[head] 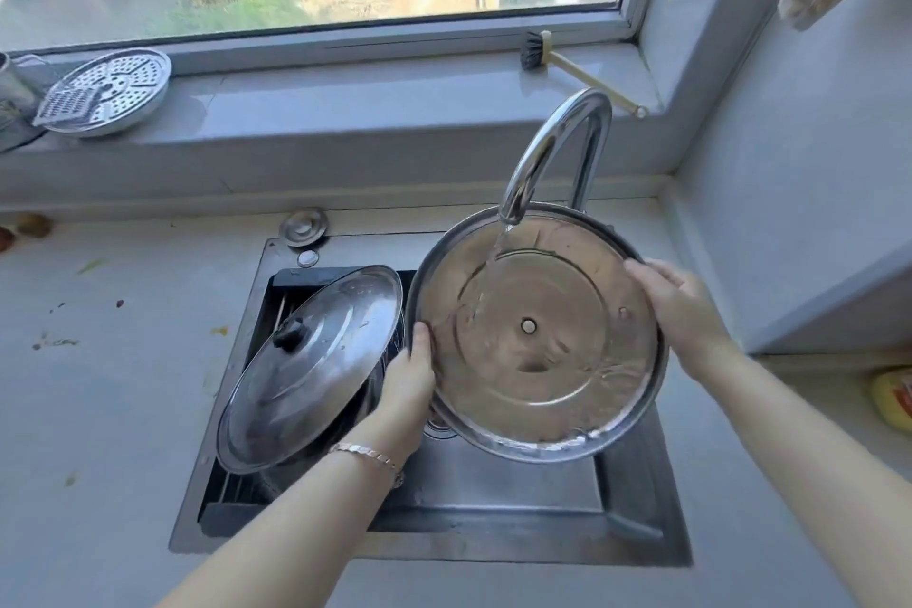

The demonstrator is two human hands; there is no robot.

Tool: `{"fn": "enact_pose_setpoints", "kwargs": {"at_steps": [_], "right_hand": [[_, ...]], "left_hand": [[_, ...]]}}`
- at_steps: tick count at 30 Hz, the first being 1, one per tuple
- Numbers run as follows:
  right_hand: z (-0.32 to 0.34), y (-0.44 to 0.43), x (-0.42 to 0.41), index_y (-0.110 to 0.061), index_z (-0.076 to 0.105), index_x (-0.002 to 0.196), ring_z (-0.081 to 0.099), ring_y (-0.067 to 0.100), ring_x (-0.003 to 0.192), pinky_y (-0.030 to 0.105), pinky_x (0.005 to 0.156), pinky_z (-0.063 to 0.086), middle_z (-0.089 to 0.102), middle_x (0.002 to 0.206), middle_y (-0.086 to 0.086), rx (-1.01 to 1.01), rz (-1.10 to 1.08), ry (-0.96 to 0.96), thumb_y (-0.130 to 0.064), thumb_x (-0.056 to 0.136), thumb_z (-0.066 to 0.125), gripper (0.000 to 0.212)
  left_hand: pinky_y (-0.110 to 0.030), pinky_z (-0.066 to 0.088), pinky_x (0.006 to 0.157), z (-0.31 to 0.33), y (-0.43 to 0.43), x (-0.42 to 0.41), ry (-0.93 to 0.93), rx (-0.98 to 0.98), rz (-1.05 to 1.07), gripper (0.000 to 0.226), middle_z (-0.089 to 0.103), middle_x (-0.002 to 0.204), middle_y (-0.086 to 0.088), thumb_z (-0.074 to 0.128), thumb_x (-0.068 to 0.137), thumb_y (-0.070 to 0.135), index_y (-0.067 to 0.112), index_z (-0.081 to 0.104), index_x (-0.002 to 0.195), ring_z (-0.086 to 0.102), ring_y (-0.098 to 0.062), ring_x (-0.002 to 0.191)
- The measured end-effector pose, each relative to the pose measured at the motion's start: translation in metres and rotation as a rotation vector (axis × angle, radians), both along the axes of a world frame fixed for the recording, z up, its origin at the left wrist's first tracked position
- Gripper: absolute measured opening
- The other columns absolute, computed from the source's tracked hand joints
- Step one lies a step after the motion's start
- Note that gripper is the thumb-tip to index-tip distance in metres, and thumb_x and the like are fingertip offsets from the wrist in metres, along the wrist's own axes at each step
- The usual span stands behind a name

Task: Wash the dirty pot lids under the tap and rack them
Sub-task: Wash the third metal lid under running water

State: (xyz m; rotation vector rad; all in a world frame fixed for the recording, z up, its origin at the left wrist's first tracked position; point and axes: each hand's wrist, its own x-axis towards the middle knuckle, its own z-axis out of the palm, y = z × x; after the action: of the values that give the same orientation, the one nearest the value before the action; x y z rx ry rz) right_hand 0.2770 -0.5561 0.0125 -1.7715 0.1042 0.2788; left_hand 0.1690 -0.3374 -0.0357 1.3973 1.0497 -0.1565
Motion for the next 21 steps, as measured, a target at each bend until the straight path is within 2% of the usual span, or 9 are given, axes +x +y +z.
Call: {"fn": "enact_pose_setpoints", "kwargs": {"at_steps": [2,3,6,8,10,12,15,18,21], "right_hand": [[0.016,-0.003,0.012,0.005,0.058,0.069,0.047,0.015,0.06,0.019,0.052,0.038,0.051,0.066,0.008,-0.135,0.118,-0.008,-0.035,0.094,0.049,0.048],[0.019,-0.004,0.018,0.003,0.056,0.066,0.047,0.018,0.056,0.02,0.049,0.041,0.05,0.064,0.01,-0.173,0.161,0.05,-0.041,0.094,0.046,0.053],[0.001,-0.004,0.032,0.004,0.06,0.063,0.055,0.026,0.059,0.027,0.06,0.042,0.057,0.061,0.014,-0.352,0.188,0.207,-0.048,0.093,0.042,0.062],[-0.02,-0.001,0.033,0.014,0.063,0.085,0.06,0.028,0.074,0.029,0.068,0.038,0.065,0.083,0.027,-0.438,0.187,0.267,-0.043,0.093,0.044,0.06],[-0.037,0.006,0.031,0.005,0.064,0.079,0.056,0.024,0.071,0.029,0.069,0.037,0.065,0.085,0.022,-0.355,0.155,0.347,-0.033,0.092,0.049,0.043],[-0.044,0.016,0.031,-0.01,0.055,0.062,0.048,0.022,0.062,0.03,0.061,0.036,0.057,0.071,0.011,-0.294,0.079,0.362,-0.023,0.089,0.051,0.031],[-0.055,0.033,0.037,-0.017,0.048,0.052,0.043,0.021,0.064,0.032,0.057,0.032,0.05,0.061,0.005,-0.23,-0.042,0.314,-0.012,0.085,0.052,0.034],[-0.068,0.046,0.042,-0.013,0.059,0.058,0.057,0.025,0.077,0.037,0.072,0.043,0.061,0.073,0.006,-0.153,-0.119,0.32,-0.019,0.079,0.054,0.023],[-0.073,0.058,0.048,-0.007,0.061,0.068,0.052,0.024,0.077,0.035,0.069,0.037,0.056,0.073,0.007,-0.127,-0.114,0.302,-0.014,0.081,0.051,0.018]], "left_hand": [[-0.044,0.054,0.084,-0.008,-0.01,0.0,0.092,-0.091,0.032,0.064,0.066,0.099,-0.012,0.036,0.087,0.063,0.007,0.059,0.106,0.065,-0.036,0.098],[-0.036,0.054,0.08,-0.012,-0.012,0.0,0.129,-0.076,0.037,0.058,0.065,0.094,-0.014,0.034,0.093,0.055,0.004,0.059,0.104,0.065,-0.034,0.094],[-0.022,0.048,0.06,-0.017,-0.011,0.001,0.192,0.052,-0.036,0.05,0.064,0.063,-0.007,0.033,0.098,0.042,-0.001,0.057,0.087,0.059,-0.027,0.071],[-0.028,0.047,0.073,-0.017,-0.005,0.006,0.229,0.157,-0.093,0.054,0.066,0.087,-0.017,0.033,0.098,0.04,-0.007,0.059,0.1,0.061,-0.033,0.087],[-0.031,0.042,0.078,-0.009,0.001,0.011,0.232,0.307,-0.162,0.053,0.061,0.108,-0.024,0.03,0.1,0.034,-0.011,0.057,0.109,0.057,-0.034,0.096],[-0.031,0.038,0.075,0.0,0.005,0.013,0.204,0.453,-0.231,0.053,0.06,0.109,-0.026,0.026,0.102,0.031,-0.011,0.058,0.106,0.055,-0.034,0.094],[-0.032,0.037,0.073,0.009,0.015,0.011,0.191,0.543,-0.272,0.051,0.06,0.109,-0.029,0.023,0.102,0.028,-0.012,0.056,0.102,0.055,-0.036,0.095],[-0.036,0.041,0.08,0.022,0.019,0.007,0.155,0.586,-0.318,0.045,0.059,0.108,-0.031,0.021,0.102,0.023,-0.004,0.054,0.089,0.056,-0.04,0.103],[-0.032,0.038,0.08,0.03,0.014,0.007,0.131,0.61,-0.375,0.049,0.06,0.112,-0.027,0.024,0.102,0.028,-0.008,0.057,0.101,0.054,-0.036,0.106]]}}
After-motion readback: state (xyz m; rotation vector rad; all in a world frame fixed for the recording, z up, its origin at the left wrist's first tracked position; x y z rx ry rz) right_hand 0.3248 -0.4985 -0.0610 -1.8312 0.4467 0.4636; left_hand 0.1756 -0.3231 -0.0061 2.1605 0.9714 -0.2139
